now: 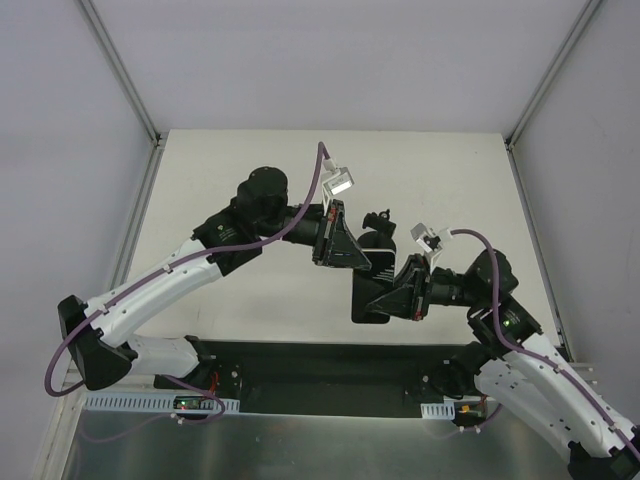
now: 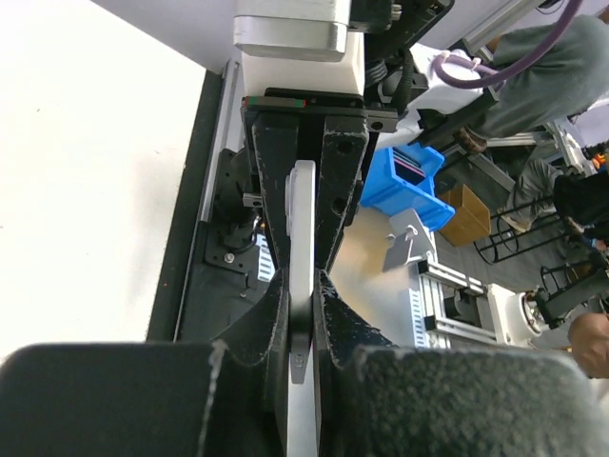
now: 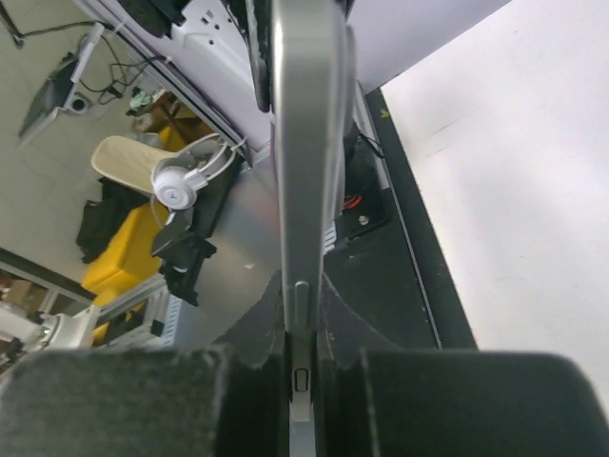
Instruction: Place the phone on the phone stand
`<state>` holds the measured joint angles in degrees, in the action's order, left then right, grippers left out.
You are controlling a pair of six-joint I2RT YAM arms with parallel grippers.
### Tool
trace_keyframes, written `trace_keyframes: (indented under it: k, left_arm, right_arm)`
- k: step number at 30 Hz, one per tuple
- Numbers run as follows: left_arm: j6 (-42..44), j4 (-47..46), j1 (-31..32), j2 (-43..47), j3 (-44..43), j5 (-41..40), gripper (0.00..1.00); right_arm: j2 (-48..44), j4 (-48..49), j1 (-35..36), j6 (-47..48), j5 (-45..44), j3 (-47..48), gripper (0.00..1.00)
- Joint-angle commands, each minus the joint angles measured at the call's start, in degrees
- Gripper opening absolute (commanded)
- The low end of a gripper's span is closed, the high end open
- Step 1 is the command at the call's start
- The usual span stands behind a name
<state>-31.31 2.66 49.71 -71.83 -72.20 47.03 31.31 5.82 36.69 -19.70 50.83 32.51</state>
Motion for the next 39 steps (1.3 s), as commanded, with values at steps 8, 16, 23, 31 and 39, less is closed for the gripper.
trace_keyframes:
  k: [8, 16, 23, 31, 39]
  left_arm:
    - [-7.1, -8.0, 2.7, 1.2, 0.7, 2.8, 0.37]
    - [-7.7, -8.1, 3.4, -0.5, 0.0, 2.4, 0.18]
    - [-7.1, -8.3, 4.0, -1.9, -1.3, 3.0, 0.28]
    - [-6.5, -8.5, 4.0, -2.6, -2.5, 3.0, 0.21]
    - [-2.5, 1.3, 1.6, 0.4, -4.2, -4.8, 0.00]
  right_arm:
    - [-1.3, 7.4, 0.1, -1.2, -2.8, 0.7, 0.01]
    - [-1.0, 7.5, 0.1, -1.0, -2.8, 0.7, 0.01]
    - [-0.9, 6.8, 0.1, -0.2, -3.4, 1.0, 0.01]
    - [0.0, 5.3, 0.1, 0.9, -2.1, 1.9, 0.01]
    - [0.0, -13.5, 0.1, 8.7, -10.3, 5.4, 0.64]
